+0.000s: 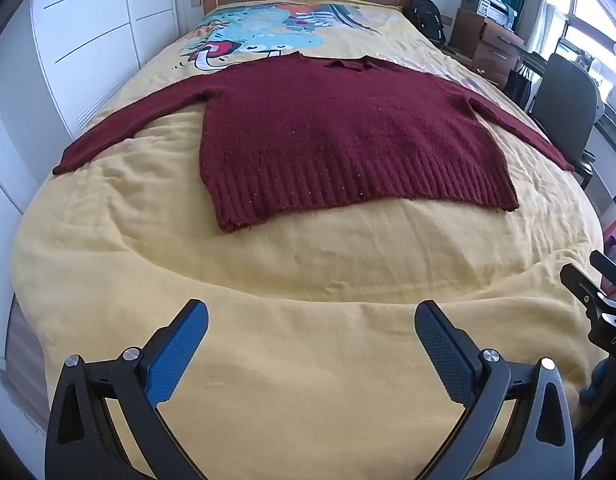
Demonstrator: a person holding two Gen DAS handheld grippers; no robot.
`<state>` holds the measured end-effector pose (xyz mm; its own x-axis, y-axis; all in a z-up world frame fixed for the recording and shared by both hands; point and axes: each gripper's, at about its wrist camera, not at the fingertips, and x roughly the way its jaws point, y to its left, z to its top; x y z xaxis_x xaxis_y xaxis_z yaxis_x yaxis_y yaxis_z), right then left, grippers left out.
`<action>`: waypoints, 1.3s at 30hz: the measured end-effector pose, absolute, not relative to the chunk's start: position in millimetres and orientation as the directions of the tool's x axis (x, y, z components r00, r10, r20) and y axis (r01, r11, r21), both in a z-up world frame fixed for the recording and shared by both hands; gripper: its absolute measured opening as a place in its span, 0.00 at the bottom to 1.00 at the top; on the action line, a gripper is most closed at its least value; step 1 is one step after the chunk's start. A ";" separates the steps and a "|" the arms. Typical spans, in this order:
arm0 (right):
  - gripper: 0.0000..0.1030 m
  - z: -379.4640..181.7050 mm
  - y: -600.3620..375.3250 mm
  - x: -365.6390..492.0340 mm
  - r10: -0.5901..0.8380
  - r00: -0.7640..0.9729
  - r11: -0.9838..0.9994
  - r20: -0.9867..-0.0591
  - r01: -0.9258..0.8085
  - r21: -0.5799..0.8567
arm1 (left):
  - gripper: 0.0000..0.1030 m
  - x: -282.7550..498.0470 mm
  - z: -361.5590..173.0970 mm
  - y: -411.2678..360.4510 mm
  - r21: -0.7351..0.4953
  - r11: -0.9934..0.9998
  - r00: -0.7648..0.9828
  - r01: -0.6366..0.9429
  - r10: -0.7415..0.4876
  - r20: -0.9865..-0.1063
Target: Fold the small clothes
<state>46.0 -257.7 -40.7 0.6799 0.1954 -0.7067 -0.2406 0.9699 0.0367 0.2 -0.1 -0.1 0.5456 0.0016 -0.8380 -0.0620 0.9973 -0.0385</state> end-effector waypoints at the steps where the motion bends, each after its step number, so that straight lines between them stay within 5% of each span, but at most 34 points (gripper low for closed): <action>1: 1.00 -40.7 -257.6 45.9 0.196 0.681 0.970 -0.705 -0.241 0.037 | 0.99 0.2 -0.1 0.0 -0.041 0.997 0.547 -0.062 0.000 -0.837; 39: 1.00 -40.6 -261.3 45.0 0.196 0.686 0.971 -0.701 -0.234 0.044 | 0.99 -2.9 -6.3 5.4 -0.067 0.993 0.531 -0.096 -0.005 -0.848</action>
